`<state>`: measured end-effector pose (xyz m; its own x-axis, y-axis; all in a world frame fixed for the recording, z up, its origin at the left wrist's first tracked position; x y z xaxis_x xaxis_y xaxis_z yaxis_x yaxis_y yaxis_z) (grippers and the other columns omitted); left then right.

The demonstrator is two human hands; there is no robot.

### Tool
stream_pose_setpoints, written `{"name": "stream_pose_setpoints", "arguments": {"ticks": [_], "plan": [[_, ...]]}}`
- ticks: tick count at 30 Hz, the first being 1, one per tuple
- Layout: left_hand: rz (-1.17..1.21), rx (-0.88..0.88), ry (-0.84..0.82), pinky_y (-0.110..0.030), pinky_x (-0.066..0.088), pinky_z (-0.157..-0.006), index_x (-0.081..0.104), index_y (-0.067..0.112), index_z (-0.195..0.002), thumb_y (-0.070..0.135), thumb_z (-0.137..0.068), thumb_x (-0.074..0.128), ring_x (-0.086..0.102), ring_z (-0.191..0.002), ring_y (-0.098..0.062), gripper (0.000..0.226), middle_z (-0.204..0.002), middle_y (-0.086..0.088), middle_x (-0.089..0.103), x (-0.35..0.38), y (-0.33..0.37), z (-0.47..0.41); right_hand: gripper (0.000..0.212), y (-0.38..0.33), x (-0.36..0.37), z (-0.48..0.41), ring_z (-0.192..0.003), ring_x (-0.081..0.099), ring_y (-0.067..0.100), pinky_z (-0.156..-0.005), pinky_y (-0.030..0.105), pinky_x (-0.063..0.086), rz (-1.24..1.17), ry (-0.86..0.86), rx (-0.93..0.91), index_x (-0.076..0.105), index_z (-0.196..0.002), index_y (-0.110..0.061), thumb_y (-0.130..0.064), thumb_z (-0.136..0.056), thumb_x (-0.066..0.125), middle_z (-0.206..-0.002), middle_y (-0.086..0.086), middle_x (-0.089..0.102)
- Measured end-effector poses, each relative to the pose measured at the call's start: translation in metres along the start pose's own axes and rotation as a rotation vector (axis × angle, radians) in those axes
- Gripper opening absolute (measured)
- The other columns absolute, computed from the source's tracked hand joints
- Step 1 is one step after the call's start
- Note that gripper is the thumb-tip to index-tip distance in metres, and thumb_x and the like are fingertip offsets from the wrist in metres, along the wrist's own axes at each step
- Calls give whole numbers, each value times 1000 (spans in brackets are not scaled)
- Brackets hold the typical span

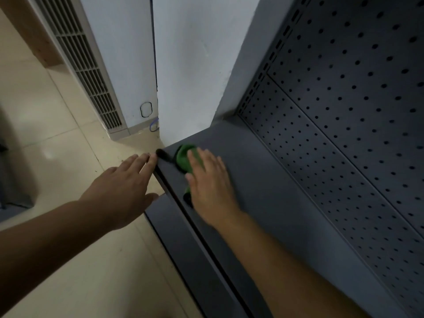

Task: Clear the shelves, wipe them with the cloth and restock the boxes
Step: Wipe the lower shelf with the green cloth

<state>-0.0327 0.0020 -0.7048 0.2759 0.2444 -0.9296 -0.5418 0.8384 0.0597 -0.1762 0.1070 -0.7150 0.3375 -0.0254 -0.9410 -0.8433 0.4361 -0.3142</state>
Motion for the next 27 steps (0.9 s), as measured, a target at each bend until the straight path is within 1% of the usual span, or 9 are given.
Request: {"name": "stream_pose_setpoints", "arguments": {"ticks": [3,7,10,13,16,19,23,25,27], "plan": [[4,-6,3,-37,24,-122,-20,17,-158,50,-103,39,5,-156,-23,87,-170,-4,-5,-1,1,0,56,-23,13,64,-156,9,18,-127,44,10,7,-47,-83,18,-160,-25,-39,-106,22,-169,0,17],[12,-5,-3,-37,24,-122,-21,17,-158,35,-104,41,2,-156,-24,84,-170,-5,-7,-4,1,1,56,-11,17,123,-152,28,16,-124,42,27,81,2,-71,29,-156,-28,-42,-102,30,-163,-5,33],[50,-10,-20,-37,21,-123,-21,18,-158,17,-99,45,0,-156,-24,88,-170,-4,-9,-6,2,3,53,12,7,131,-149,29,15,-123,37,23,71,59,18,30,-155,-29,-44,-105,30,-162,-6,34],[74,-4,-28,-38,21,-123,-21,18,-158,10,-96,47,-1,-156,-24,92,-169,-4,-10,-8,4,3,51,52,-8,104,-151,27,23,-124,42,23,57,106,164,32,-156,-21,-37,-108,26,-163,3,33],[75,3,-38,-39,22,-123,-21,17,-158,10,-95,48,-1,-156,-25,93,-169,-5,-11,-8,3,3,52,96,-26,39,-148,32,33,-122,50,26,66,152,326,35,-156,-11,-33,-109,31,-161,14,35],[92,-1,-35,-39,23,-123,-21,16,-158,11,-95,47,0,-156,-24,93,-169,-6,-11,-7,3,5,52,111,-33,-33,-142,37,39,-118,53,29,62,191,371,35,-155,-4,-29,-109,36,-157,20,37],[126,-4,-30,-39,24,-123,-20,16,-158,9,-94,47,2,-156,-24,93,-169,-5,-10,-9,3,5,54,74,-30,-92,-145,31,37,-120,50,24,63,147,274,31,-156,-4,-31,-109,35,-158,20,33],[121,1,-37,-39,24,-123,-20,16,-158,10,-94,46,1,-156,-22,93,-169,-5,-10,-10,2,6,52,30,-20,-93,-145,31,34,-121,48,22,54,119,149,34,-155,-7,-29,-108,38,-158,17,35],[117,-3,-48,-38,22,-123,-21,16,-158,10,-94,44,-1,-156,-21,91,-169,-5,-12,-10,0,8,53,-13,-6,-72,-152,22,29,-126,45,12,22,83,55,31,-157,-13,-30,-108,38,-163,11,30]]}}
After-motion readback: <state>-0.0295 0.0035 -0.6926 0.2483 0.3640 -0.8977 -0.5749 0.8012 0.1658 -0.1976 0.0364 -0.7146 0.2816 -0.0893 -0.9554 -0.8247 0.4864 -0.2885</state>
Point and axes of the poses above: each hand's wrist, its own z-axis away from the middle knuckle, its own x-axis out of the palm, y = z × x, the point moved 6 cm from there along -z, towards the middle knuckle
